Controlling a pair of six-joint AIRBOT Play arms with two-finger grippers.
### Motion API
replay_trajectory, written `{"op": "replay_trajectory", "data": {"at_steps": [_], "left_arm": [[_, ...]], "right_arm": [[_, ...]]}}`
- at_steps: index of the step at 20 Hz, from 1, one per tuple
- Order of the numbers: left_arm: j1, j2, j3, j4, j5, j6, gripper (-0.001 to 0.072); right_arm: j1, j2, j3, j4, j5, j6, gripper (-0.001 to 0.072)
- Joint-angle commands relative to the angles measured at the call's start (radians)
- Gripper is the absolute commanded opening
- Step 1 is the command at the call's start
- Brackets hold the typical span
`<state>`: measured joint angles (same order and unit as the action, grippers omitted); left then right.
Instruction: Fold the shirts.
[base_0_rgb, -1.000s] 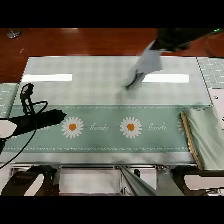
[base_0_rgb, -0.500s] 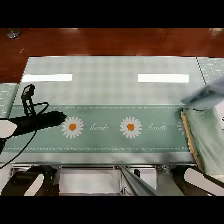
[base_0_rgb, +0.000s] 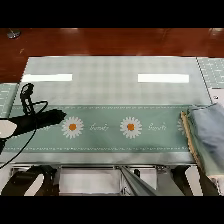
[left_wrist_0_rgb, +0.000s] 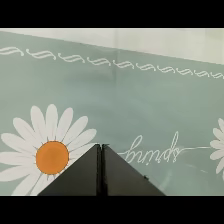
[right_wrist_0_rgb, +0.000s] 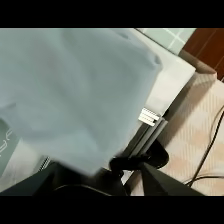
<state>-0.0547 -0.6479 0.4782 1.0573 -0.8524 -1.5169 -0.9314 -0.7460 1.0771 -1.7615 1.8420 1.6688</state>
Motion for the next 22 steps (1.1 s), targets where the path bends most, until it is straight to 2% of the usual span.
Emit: {"op": "replay_trajectory", "data": {"at_steps": [1,2,3,4,5,6,8,10,12,14,15,16,18,20,22], "left_arm": [[-0.002,0.000,0.002,0.001,0.031,0.017,0.0028],[-0.001,-0.001,0.013,0.011,0.050,0.032,0.0027],[-0.001,-0.010,0.042,0.047,0.050,0.034,0.0027],[-0.001,-0.036,0.096,0.088,0.042,0.011,0.0027],[-0.001,-0.073,0.172,0.100,0.024,0.010,0.0027],[-0.002,-0.127,0.285,0.101,-0.013,0.017,0.0027],[-0.010,-0.246,0.557,0.099,-0.097,0.016,0.0027],[-0.048,-0.372,0.816,0.100,-0.158,0.017,0.0026],[-0.106,-0.472,0.968,0.127,-0.225,0.016,0.0026],[-0.162,-0.530,0.957,0.209,-0.276,-0.009,0.0027],[-0.179,-0.552,0.916,0.256,-0.290,-0.040,0.0027],[-0.184,-0.571,0.861,0.299,-0.291,-0.053,0.0027],[-0.163,-0.607,0.780,0.360,-0.293,-0.114,0.0028],[-0.130,-0.638,0.763,0.365,-0.298,-0.127,0.0028],[-0.111,-0.642,0.764,0.364,-0.297,-0.127,0.0028]], "right_arm": [[-0.050,-0.009,-0.050,0.082,-0.018,-0.006,0.0623],[-0.050,-0.049,0.006,0.158,-0.032,-0.005,0.0619],[-0.048,-0.095,0.074,0.265,-0.058,-0.010,0.0569],[-0.032,-0.131,0.138,0.376,-0.099,-0.035,0.0367],[0.004,-0.167,0.214,0.536,-0.180,-0.094,0.0073],[0.066,-0.194,0.280,0.689,-0.294,-0.127,0.0019],[0.261,-0.246,0.376,0.856,-0.513,-0.134,0.0019],[0.528,-0.298,0.409,0.851,-0.649,-0.175,0.0019],[0.809,-0.372,0.405,0.693,-0.684,-0.203,0.0019],[1.047,-0.465,0.357,0.475,-0.682,-0.179,0.0019],[1.128,-0.509,0.317,0.359,-0.683,-0.135,0.0019],[1.180,-0.554,0.270,0.228,-0.683,-0.043,0.0019],[1.190,-0.623,0.184,0.089,-0.682,0.120,0.0018],[1.155,-0.660,0.134,0.083,-0.679,0.168,0.0018],[1.137,-0.670,0.128,0.075,-0.673,0.173,0.0018]]}}
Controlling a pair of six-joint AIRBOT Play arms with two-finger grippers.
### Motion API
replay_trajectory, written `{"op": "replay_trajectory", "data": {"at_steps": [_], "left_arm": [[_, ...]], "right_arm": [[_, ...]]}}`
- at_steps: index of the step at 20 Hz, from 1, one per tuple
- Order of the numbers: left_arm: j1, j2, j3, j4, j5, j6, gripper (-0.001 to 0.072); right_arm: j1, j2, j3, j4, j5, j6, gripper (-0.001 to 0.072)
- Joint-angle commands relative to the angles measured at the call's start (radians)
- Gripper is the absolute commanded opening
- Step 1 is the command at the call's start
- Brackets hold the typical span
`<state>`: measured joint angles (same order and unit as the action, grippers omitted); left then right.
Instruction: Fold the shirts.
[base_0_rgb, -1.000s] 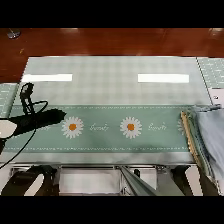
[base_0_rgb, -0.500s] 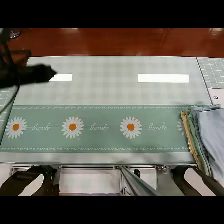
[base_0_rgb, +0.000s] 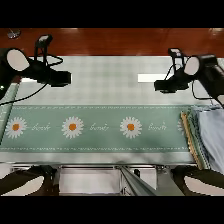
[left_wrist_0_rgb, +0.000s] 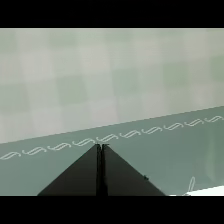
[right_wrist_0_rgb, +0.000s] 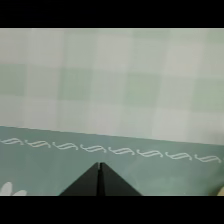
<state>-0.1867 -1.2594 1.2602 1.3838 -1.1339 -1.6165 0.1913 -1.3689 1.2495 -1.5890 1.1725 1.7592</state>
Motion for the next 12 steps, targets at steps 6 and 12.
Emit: {"op": "replay_trajectory", "data": {"at_steps": [6,12], "left_arm": [[0.019,-0.044,-0.019,0.038,-0.011,-0.027,0.0028],[0.019,-0.054,-0.018,0.038,-0.011,-0.027,0.0028]], "right_arm": [[0.014,-0.045,-0.042,-0.121,0.020,0.083,0.0019],[0.014,-0.045,-0.042,-0.121,0.020,0.083,0.0019]]}}
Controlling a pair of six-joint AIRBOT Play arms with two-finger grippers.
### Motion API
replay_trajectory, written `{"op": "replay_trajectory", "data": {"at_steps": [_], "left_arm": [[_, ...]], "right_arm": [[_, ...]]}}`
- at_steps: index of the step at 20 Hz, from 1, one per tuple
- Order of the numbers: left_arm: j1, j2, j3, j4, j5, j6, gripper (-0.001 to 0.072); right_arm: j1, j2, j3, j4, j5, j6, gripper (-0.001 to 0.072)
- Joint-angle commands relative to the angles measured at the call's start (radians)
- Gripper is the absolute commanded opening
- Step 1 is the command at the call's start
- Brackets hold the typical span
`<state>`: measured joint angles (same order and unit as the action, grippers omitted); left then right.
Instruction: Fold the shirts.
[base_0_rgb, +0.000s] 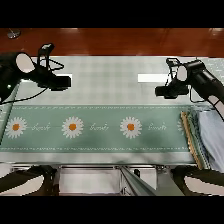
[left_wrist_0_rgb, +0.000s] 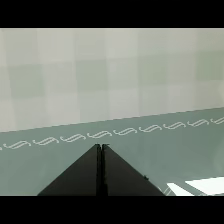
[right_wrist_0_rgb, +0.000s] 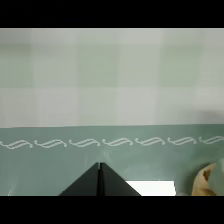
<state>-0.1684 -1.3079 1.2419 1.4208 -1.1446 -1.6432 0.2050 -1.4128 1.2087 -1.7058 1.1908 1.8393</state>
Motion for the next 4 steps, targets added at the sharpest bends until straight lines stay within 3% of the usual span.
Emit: {"op": "replay_trajectory", "data": {"at_steps": [1,4], "left_arm": [[0.001,-0.008,0.000,0.001,-0.001,-0.001,0.0028],[0.000,-0.010,0.000,0.001,-0.001,-0.001,0.0028]], "right_arm": [[0.000,-0.001,-0.001,-0.005,0.002,0.003,0.0019],[0.000,-0.001,-0.001,-0.005,0.002,0.003,0.0019]]}}
